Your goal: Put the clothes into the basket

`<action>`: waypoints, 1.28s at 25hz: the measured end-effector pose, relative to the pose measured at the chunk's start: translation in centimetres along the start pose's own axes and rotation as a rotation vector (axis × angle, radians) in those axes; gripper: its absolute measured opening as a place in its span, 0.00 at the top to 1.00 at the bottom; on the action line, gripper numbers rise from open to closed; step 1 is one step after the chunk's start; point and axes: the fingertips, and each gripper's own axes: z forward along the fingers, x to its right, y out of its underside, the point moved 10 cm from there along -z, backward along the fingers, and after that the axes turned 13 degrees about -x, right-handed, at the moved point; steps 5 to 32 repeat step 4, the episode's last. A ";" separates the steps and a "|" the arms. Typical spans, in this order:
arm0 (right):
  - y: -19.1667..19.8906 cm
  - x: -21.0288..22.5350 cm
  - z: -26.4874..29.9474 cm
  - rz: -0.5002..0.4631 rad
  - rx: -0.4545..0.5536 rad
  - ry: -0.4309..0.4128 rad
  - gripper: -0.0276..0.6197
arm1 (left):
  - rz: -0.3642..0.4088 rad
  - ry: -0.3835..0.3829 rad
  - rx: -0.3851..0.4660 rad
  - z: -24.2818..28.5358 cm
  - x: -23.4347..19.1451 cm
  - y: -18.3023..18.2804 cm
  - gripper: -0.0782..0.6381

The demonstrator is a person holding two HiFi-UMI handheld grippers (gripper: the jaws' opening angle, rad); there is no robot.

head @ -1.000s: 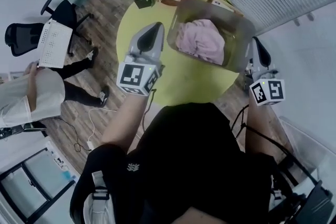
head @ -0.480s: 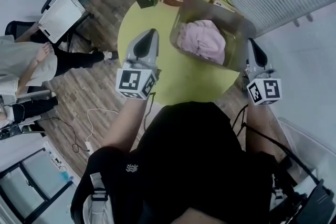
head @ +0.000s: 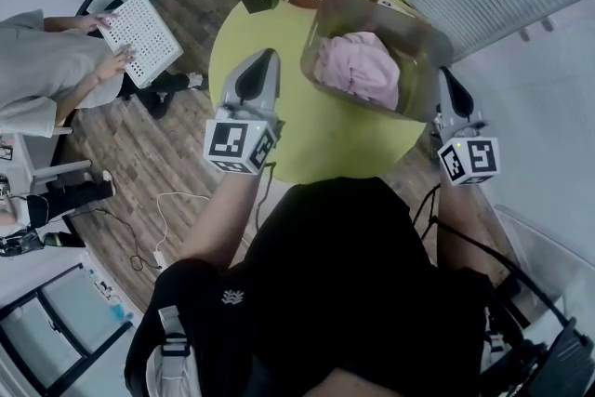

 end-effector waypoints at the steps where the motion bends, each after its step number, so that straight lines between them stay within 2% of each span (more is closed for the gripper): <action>1: -0.1 0.1 0.5 0.002 -0.004 0.001 0.95 | -0.001 0.003 -0.004 0.4 -0.4 -0.1 0.88; 4: -0.2 0.3 2.0 0.013 -0.024 0.009 0.95 | -0.007 0.015 -0.021 1.9 -1.8 -0.3 0.88; 32: -0.2 0.3 2.0 0.013 -0.024 0.009 0.95 | -0.007 0.015 -0.021 1.9 -1.8 -0.3 0.88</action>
